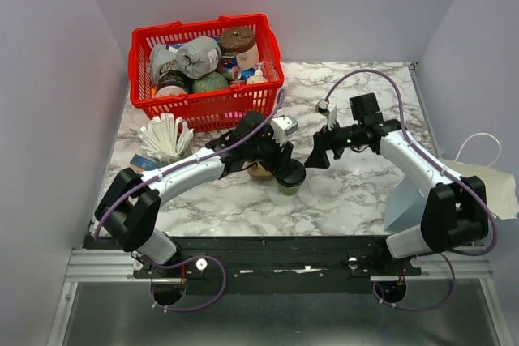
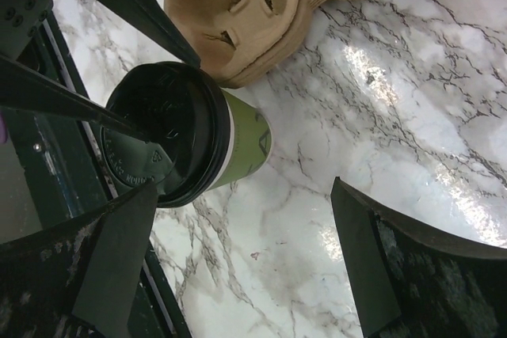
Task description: Pack the takeout coffee
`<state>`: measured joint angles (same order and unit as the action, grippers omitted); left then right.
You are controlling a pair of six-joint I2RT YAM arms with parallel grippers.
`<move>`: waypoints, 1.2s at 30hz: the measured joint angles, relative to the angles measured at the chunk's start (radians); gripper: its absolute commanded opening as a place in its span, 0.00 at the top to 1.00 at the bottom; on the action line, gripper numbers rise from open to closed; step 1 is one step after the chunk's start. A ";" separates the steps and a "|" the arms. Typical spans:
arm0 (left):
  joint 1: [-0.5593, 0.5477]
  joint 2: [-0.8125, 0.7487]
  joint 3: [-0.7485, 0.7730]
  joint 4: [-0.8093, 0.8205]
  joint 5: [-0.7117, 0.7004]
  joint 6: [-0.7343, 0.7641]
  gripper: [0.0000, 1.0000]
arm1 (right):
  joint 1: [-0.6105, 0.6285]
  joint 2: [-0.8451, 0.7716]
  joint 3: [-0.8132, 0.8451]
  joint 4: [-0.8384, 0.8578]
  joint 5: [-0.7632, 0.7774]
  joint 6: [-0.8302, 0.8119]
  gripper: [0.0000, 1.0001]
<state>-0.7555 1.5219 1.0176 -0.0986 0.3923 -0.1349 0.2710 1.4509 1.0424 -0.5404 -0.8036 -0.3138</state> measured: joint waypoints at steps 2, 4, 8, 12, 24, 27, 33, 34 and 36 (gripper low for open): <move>-0.002 0.000 -0.002 0.000 -0.002 0.003 0.40 | 0.000 0.000 0.000 -0.001 -0.009 0.001 0.00; -0.004 0.000 -0.004 0.002 -0.007 0.006 0.40 | 0.000 0.000 0.000 -0.001 -0.019 0.003 0.00; -0.008 0.000 -0.012 0.008 -0.015 0.014 0.39 | 0.009 0.000 0.000 -0.001 -0.031 0.008 0.00; -0.013 0.000 -0.024 0.024 -0.026 0.016 0.39 | 0.023 0.000 -0.005 -0.001 -0.035 0.013 0.00; -0.013 0.005 -0.027 0.040 -0.026 0.014 0.39 | 0.050 0.027 -0.030 0.016 -0.035 0.052 0.00; -0.013 0.008 -0.027 0.045 -0.026 0.013 0.39 | 0.050 0.045 -0.037 0.026 -0.035 0.072 0.01; -0.013 0.008 -0.027 0.047 -0.027 0.010 0.39 | 0.050 0.082 -0.039 0.048 -0.036 0.108 0.06; -0.013 0.008 -0.027 0.047 -0.027 0.009 0.39 | 0.050 0.090 -0.042 0.053 -0.038 0.118 0.07; -0.011 0.008 -0.029 0.047 -0.027 0.007 0.39 | 0.050 0.097 -0.049 0.062 -0.049 0.138 0.09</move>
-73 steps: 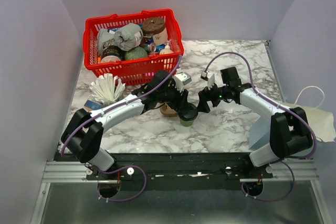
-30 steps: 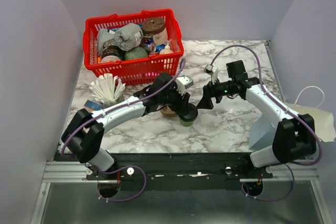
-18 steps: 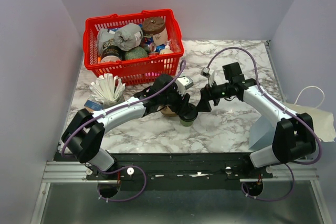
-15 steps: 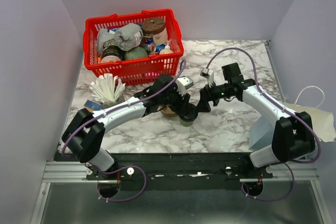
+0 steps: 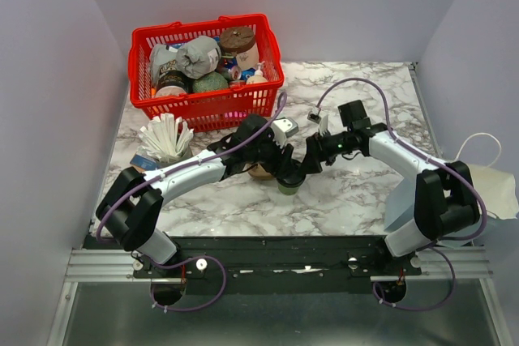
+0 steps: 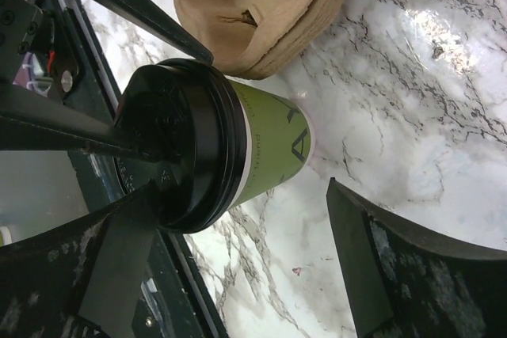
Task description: Pack the takeout coffee
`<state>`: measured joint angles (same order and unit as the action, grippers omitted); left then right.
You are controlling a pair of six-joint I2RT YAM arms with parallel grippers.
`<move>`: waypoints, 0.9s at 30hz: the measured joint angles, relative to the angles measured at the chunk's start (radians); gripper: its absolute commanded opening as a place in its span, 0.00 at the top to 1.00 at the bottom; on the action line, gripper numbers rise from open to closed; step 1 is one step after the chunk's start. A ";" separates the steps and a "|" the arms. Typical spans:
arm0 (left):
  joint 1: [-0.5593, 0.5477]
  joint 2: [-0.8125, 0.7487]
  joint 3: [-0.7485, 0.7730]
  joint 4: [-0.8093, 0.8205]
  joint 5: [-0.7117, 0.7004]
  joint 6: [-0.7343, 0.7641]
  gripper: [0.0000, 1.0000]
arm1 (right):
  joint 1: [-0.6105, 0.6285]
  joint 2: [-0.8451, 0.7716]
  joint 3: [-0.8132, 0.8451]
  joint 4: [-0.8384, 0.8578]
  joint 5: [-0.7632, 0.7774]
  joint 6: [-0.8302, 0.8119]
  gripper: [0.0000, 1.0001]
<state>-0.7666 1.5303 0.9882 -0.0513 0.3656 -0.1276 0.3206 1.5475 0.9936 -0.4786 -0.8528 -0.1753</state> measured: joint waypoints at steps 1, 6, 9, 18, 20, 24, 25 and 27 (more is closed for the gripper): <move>0.003 0.000 -0.003 0.002 0.000 -0.001 0.39 | 0.000 0.001 -0.002 0.005 -0.003 0.006 0.10; 0.018 0.000 -0.016 0.018 0.005 -0.016 0.39 | 0.000 0.007 -0.019 0.034 -0.025 0.039 0.15; 0.023 0.000 -0.025 0.032 0.015 -0.023 0.39 | 0.000 0.025 -0.022 0.044 -0.049 0.063 0.17; 0.084 -0.001 -0.078 0.102 0.109 -0.093 0.39 | 0.000 0.080 -0.037 0.079 -0.137 0.118 0.24; 0.099 -0.001 -0.089 0.118 0.138 -0.112 0.39 | 0.000 0.084 -0.040 0.088 -0.153 0.123 0.25; 0.116 0.000 -0.105 0.140 0.175 -0.140 0.40 | -0.001 0.107 -0.040 0.094 -0.200 0.122 0.28; 0.119 0.000 -0.109 0.143 0.181 -0.145 0.40 | -0.002 0.113 -0.040 0.096 -0.210 0.122 0.28; 0.123 0.000 -0.115 0.151 0.193 -0.152 0.40 | -0.004 0.126 -0.040 0.103 -0.231 0.121 0.28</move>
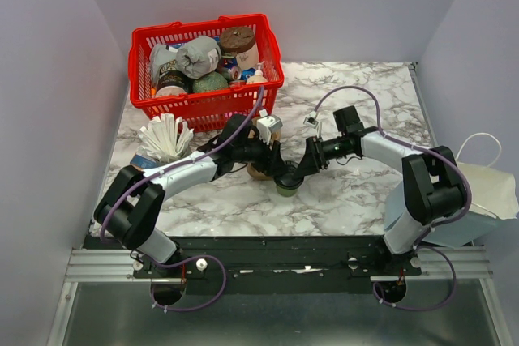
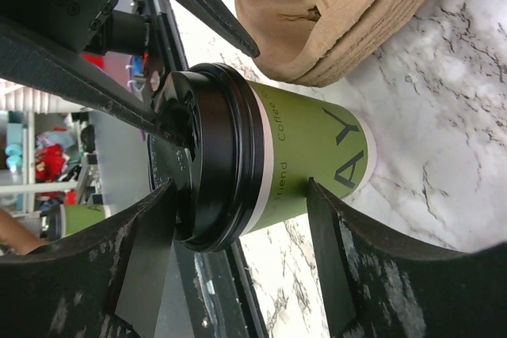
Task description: Pack the takeout coffee
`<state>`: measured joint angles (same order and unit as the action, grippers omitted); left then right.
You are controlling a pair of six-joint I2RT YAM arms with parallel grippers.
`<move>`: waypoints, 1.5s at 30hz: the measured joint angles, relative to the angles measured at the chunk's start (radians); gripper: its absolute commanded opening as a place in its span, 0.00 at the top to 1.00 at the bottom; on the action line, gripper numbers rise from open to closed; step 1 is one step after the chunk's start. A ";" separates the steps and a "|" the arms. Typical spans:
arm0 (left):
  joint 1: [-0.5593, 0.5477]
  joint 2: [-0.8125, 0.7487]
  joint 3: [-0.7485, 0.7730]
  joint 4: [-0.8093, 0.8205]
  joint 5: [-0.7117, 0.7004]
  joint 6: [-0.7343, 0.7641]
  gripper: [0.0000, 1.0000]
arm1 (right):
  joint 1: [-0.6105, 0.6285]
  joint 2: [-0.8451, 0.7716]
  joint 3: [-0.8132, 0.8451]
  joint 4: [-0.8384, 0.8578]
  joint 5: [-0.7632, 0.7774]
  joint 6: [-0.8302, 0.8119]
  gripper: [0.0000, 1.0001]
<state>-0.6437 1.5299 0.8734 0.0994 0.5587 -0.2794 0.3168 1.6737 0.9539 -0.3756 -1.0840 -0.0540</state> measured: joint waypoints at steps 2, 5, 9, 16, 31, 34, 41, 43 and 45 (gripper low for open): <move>0.003 0.000 -0.004 0.007 0.007 -0.005 0.40 | -0.002 0.008 0.000 0.006 -0.014 0.000 0.28; 0.008 0.000 -0.010 0.014 0.018 -0.007 0.40 | -0.003 0.014 -0.003 0.017 -0.034 0.001 0.29; 0.016 0.002 -0.024 0.036 0.038 -0.017 0.40 | -0.004 0.015 -0.013 0.040 -0.047 0.010 0.29; 0.028 0.006 -0.045 0.077 0.066 -0.025 0.40 | -0.005 0.017 -0.048 0.121 -0.058 0.066 0.29; 0.063 0.028 -0.104 0.214 0.169 -0.027 0.40 | -0.008 0.038 -0.122 0.361 -0.116 0.207 0.29; 0.070 0.028 -0.107 0.219 0.185 -0.023 0.36 | -0.008 0.053 -0.128 0.417 -0.137 0.238 0.28; 0.077 0.028 -0.095 0.201 0.193 -0.031 0.12 | -0.002 0.056 -0.113 0.420 -0.138 0.251 0.17; 0.077 0.028 -0.089 0.193 0.196 -0.049 0.11 | 0.000 0.053 -0.099 0.400 -0.127 0.237 0.13; 0.077 0.028 -0.080 0.185 0.199 -0.061 0.11 | 0.003 0.045 -0.088 0.370 -0.118 0.219 0.11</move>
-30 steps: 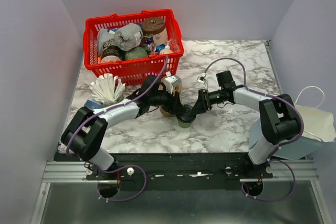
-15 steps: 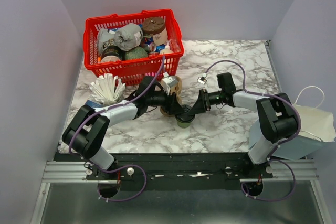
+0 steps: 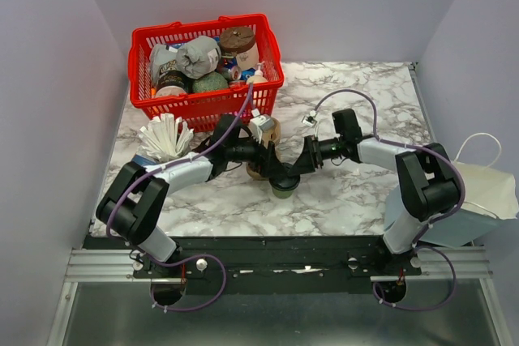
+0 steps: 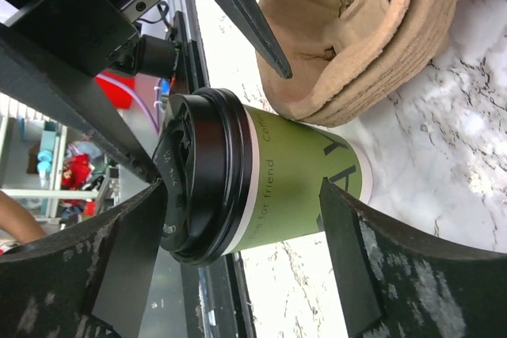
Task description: Pack the takeout coffee
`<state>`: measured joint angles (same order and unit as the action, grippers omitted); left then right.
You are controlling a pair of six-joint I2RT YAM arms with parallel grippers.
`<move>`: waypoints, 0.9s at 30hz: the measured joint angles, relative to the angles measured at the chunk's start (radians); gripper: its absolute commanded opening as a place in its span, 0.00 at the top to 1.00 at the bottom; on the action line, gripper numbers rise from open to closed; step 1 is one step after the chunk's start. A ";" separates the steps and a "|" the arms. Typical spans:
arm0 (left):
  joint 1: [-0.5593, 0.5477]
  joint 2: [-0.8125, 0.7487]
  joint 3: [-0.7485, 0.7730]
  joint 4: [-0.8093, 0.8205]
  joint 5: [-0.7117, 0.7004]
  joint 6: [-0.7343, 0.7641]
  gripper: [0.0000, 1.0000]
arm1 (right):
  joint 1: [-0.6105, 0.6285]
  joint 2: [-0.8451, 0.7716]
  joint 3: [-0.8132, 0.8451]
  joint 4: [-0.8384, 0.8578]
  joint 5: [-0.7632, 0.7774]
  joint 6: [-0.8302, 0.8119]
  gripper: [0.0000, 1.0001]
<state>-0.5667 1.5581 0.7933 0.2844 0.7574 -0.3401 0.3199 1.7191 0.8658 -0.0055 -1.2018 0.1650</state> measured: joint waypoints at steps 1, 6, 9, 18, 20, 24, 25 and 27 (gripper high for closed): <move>0.000 0.000 0.006 -0.005 0.001 -0.006 0.11 | 0.000 -0.005 0.005 -0.018 0.005 -0.010 0.10; 0.003 0.000 0.037 -0.043 0.004 -0.023 0.11 | 0.001 -0.031 0.032 -0.101 0.026 -0.054 0.05; 0.010 -0.001 0.051 -0.068 0.003 -0.028 0.12 | 0.000 -0.046 0.045 -0.150 0.041 -0.080 0.05; 0.076 -0.017 0.052 -0.140 0.006 -0.079 0.13 | -0.014 -0.070 0.059 -0.275 0.056 -0.131 0.11; 0.080 -0.019 0.046 -0.138 0.014 -0.092 0.13 | -0.014 -0.072 0.055 -0.285 0.056 -0.135 0.13; 0.080 -0.019 0.033 -0.136 0.031 -0.106 0.14 | -0.014 -0.072 0.042 -0.296 0.056 -0.140 0.16; 0.080 -0.019 0.031 -0.135 0.038 -0.108 0.14 | -0.015 -0.072 0.040 -0.298 0.056 -0.144 0.18; 0.079 -0.019 0.029 -0.132 0.048 -0.111 0.14 | -0.018 -0.072 0.038 -0.304 0.056 -0.154 0.19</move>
<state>-0.4873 1.5391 0.8219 0.1524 0.8051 -0.4507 0.3019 1.6470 0.9039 -0.3099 -1.1458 0.0109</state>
